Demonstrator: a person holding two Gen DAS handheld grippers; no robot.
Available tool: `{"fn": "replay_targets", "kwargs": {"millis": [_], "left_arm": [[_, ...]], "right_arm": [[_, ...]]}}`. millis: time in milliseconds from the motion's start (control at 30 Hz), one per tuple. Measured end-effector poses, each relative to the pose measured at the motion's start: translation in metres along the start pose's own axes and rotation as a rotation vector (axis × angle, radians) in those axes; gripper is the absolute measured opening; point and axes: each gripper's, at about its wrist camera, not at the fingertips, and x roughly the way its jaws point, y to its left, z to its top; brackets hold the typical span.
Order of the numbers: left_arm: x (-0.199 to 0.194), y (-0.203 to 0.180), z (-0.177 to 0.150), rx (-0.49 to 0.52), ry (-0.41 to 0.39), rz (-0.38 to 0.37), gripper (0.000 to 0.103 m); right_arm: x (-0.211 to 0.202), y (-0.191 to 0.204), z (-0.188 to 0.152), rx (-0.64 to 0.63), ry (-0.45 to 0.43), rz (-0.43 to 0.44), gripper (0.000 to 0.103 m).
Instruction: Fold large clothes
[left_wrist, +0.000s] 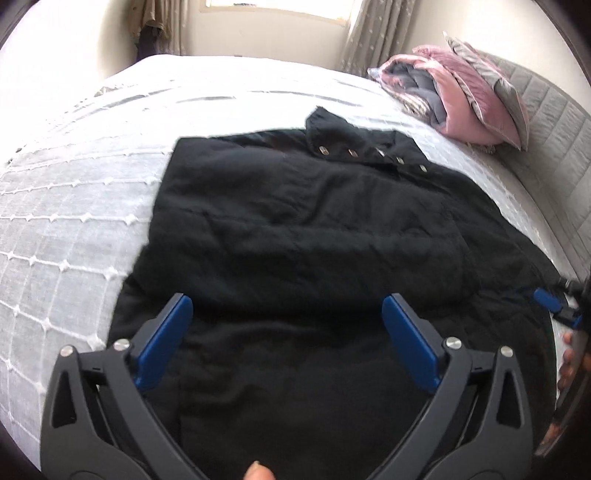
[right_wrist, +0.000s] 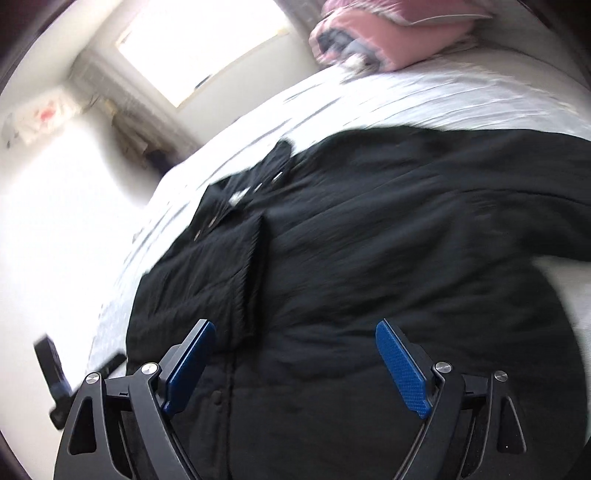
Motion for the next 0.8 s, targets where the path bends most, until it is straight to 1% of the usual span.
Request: {"fn": "replay_targets", "kwargs": {"millis": [33, 100, 167, 267, 367, 467, 533, 700, 800], "left_arm": [[0.000, -0.002, -0.002, 0.001, 0.013, -0.010, 0.102], [-0.002, -0.006, -0.007, -0.005, 0.024, -0.045, 0.102], [-0.006, -0.006, -0.011, -0.029, 0.027, -0.077, 0.102], [-0.013, -0.004, -0.020, -0.068, 0.024, -0.109, 0.102], [-0.017, -0.001, -0.027, -0.086, 0.020, -0.129, 0.102], [-0.021, 0.001, -0.032, -0.091, 0.008, -0.130, 0.102], [-0.022, 0.004, -0.034, -0.099, -0.003, -0.132, 0.102], [-0.019, 0.010, -0.034, -0.144, -0.010, -0.166, 0.102], [-0.015, 0.014, -0.034, -0.172, -0.014, -0.184, 0.102]], "right_arm": [[-0.004, -0.004, 0.004, 0.023, -0.018, -0.002, 0.090], [-0.017, -0.026, 0.012, 0.095, -0.059, -0.020, 0.090], [-0.034, -0.055, 0.016, 0.186, -0.103, -0.067, 0.090], [-0.052, -0.093, 0.018, 0.304, -0.154, -0.113, 0.090], [-0.071, -0.136, 0.016, 0.428, -0.209, -0.176, 0.090], [-0.082, -0.168, 0.013, 0.514, -0.242, -0.257, 0.090], [-0.083, -0.183, 0.012, 0.545, -0.248, -0.283, 0.090], [-0.089, -0.218, 0.013, 0.613, -0.260, -0.306, 0.090], [-0.084, -0.237, 0.013, 0.655, -0.280, -0.279, 0.090]]}}
